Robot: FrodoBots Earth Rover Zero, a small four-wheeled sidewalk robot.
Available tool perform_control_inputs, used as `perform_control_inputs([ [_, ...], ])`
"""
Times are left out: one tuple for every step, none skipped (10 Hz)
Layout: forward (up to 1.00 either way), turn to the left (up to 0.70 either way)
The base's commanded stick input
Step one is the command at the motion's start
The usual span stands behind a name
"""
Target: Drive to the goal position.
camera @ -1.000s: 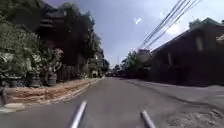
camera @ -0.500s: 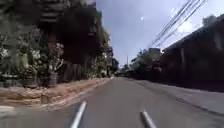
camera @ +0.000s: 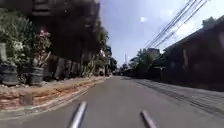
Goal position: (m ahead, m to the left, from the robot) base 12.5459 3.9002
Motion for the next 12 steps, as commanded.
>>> perform_control_inputs([
  [1.0,-0.01],
  [1.0,0.0],
  [1.0,0.0],
  [1.0,0.0],
  [1.0,0.0],
  [1.0,0.0],
  [1.0,0.0],
  [1.0,0.0],
  [1.0,-0.02],
  [1.0,-0.23],
  [1.0,-0.36],
  [1.0,-0.35],
])
